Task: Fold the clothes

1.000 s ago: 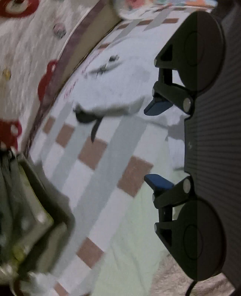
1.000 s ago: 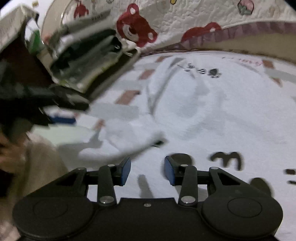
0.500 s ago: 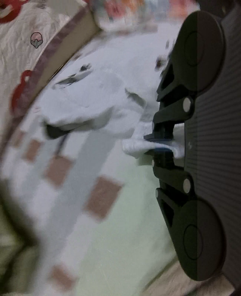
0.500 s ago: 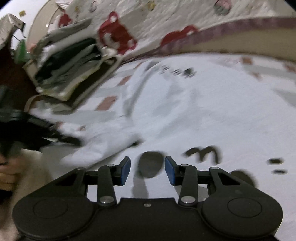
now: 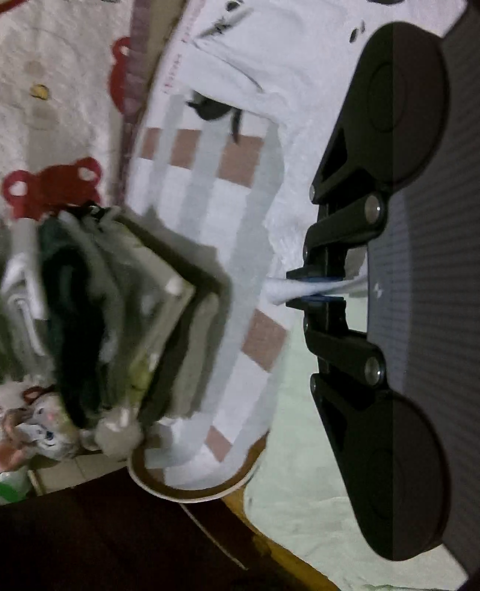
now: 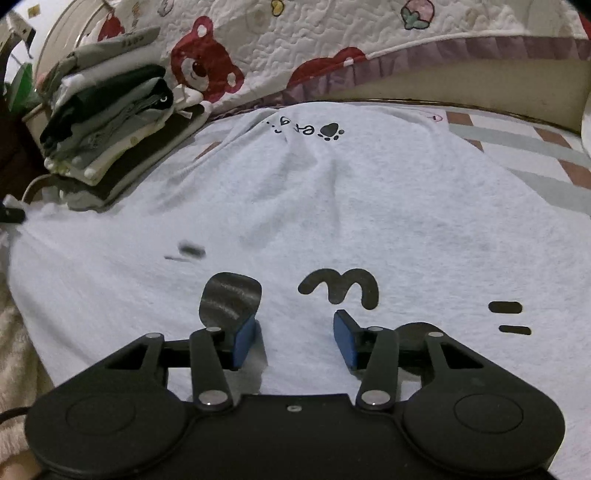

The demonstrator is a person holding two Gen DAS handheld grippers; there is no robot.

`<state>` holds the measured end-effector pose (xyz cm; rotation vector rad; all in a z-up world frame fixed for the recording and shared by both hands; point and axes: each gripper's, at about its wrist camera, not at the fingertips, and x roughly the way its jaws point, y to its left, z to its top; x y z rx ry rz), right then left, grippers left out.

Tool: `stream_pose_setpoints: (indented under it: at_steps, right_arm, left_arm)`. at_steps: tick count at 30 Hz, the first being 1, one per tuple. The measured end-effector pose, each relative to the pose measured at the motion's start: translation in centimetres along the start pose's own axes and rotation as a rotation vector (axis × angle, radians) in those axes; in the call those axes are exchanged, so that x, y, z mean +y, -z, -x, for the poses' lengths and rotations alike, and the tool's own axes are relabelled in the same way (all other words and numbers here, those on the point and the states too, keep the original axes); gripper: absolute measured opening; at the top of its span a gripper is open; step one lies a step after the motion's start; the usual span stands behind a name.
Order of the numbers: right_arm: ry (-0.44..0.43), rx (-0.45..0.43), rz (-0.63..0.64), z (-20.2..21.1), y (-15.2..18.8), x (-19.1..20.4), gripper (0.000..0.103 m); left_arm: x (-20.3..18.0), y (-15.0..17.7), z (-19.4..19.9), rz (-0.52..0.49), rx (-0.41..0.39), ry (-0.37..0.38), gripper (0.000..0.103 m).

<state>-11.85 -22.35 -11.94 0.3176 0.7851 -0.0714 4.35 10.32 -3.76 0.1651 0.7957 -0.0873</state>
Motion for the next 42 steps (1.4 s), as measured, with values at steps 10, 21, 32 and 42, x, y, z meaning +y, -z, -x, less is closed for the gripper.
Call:
stream_pose_setpoints:
  at_steps: [10,21,32,42]
  right_arm:
    - [-0.51,0.096,0.087,0.1,-4.0,5.6,0.053]
    - [-0.648,0.403,-0.075,-7.0,-1.9,5.9,0.052]
    - [-0.025,0.153,-0.113,-1.5,-16.7,-11.0,0.066]
    - [0.031,0.155,-0.223,-6.9,-18.0,-16.4,0.067]
  left_arm:
    - [0.0,-0.6,0.4,-0.083,-0.012,-0.116,0.005]
    - [-6.5,-3.0,0.0,-0.212,0.083,0.232,0.031]
    - [-14.6,-10.5,-8.2,-0.105,0.186,0.527,0.07]
    - [-19.7,-12.2,-17.2,0.028,0.126,0.424,0.07]
